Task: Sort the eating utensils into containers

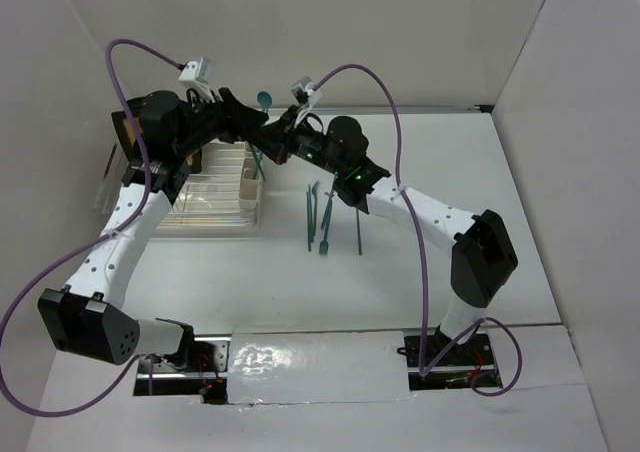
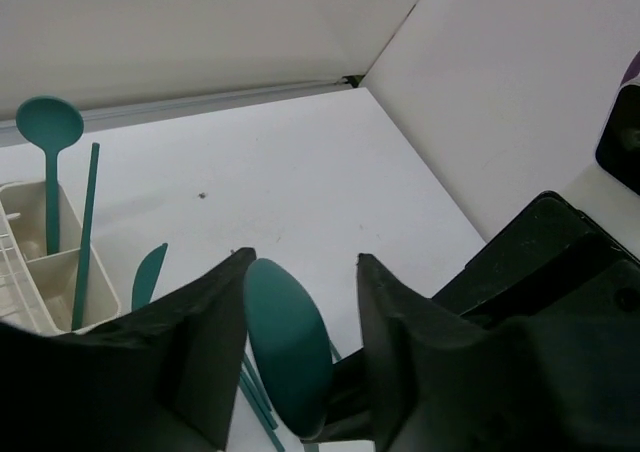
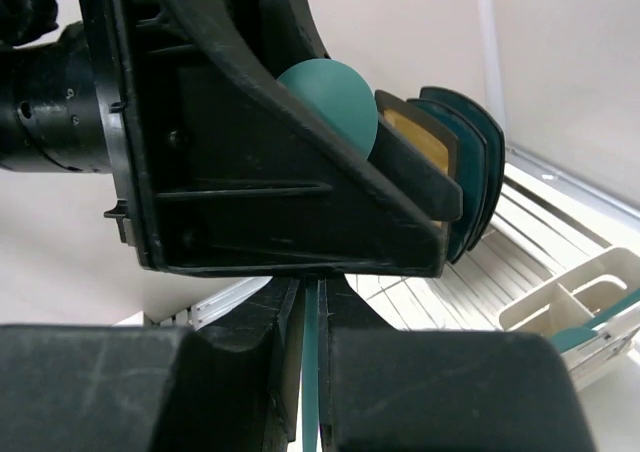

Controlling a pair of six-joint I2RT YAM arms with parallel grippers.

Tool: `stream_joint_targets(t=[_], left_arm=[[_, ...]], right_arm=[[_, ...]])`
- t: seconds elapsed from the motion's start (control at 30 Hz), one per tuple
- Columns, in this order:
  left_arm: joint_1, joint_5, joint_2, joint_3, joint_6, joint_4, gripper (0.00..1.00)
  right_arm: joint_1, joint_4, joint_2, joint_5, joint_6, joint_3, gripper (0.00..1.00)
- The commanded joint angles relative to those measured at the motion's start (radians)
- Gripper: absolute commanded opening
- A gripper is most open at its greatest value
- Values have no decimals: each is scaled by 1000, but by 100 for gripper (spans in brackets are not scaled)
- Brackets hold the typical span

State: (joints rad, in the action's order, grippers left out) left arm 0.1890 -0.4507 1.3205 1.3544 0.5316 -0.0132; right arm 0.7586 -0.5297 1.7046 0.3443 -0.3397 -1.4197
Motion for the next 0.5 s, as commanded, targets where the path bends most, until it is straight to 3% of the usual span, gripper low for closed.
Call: stream_joint_targets(t=[0.0, 0.13, 0.2, 0.37, 0.4, 0.43, 0.47], left_arm=[[20, 43, 0, 38, -13, 53, 54], [29, 70, 2, 41, -24, 62, 40], [32, 79, 0, 45, -36, 67, 33], [33, 79, 8, 46, -97, 100, 0], [32, 81, 8, 37, -120, 125, 0], [32, 83, 8, 37, -130, 124, 0], [18, 80, 9, 32, -137, 137, 0]], right_arm=[[15, 13, 10, -30, 5, -62, 0], [16, 34, 16, -39, -4, -80, 1], [18, 56, 18, -48, -12, -81, 11], [12, 181, 23, -110, -41, -154, 28], [-1, 227, 23, -110, -56, -175, 48], [-1, 250, 17, -110, -61, -176, 49], [-8, 272, 12, -110, -71, -185, 55]])
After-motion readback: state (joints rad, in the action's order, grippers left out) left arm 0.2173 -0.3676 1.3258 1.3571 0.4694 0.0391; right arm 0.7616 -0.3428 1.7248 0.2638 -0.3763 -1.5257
